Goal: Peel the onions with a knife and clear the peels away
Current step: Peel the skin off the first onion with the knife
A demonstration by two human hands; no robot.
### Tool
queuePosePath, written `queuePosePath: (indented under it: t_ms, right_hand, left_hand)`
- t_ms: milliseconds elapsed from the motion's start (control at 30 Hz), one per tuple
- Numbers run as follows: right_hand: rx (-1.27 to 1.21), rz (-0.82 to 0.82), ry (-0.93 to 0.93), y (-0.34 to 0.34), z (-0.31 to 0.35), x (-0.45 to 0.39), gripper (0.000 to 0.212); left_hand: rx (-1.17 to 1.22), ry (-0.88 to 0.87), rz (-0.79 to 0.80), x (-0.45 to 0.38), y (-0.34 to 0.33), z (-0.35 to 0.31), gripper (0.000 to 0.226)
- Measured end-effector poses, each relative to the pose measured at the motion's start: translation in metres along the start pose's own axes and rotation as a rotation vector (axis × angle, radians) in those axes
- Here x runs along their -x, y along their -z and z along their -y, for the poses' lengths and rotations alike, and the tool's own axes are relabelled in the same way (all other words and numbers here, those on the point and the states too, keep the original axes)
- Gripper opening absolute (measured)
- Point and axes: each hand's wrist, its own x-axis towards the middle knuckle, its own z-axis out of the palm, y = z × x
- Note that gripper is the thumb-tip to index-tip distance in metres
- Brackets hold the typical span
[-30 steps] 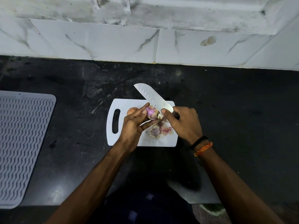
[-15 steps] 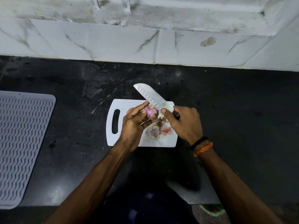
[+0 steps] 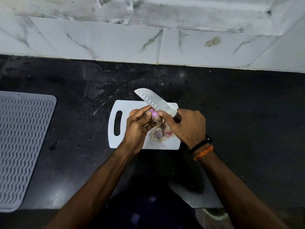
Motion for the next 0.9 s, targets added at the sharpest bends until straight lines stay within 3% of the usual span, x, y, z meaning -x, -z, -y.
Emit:
queuePosePath:
  t_ms: [133,267,367,600,900]
  right_hand:
    - [-0.05,0.05,0.004,-0.004,-0.003,-0.001,0.074]
    - [-0.308,0.123,0.035,0.002,-0.004,0.003,0.072]
    - [-0.4,0.076,-0.029,0.007,-0.005,0.003,0.069]
    - [-0.116,0.073,0.006,0.008,-0.01,-0.006,0.061]
    - [-0.061,0.059,0.023,0.005,-0.01,-0.009,0.061]
  left_hand:
    - [0.019,0.01,-0.047,-0.002,0.001,0.002,0.024]
    - [0.053,0.048,-0.065,-0.003,0.001,0.004,0.029]
    - [0.084,0.052,-0.051,-0.005,0.003,0.003,0.032]
    - [0.104,0.08,-0.044,-0.006,0.002,0.004,0.035]
    - [0.103,0.11,-0.068,0.0,-0.001,-0.003,0.028]
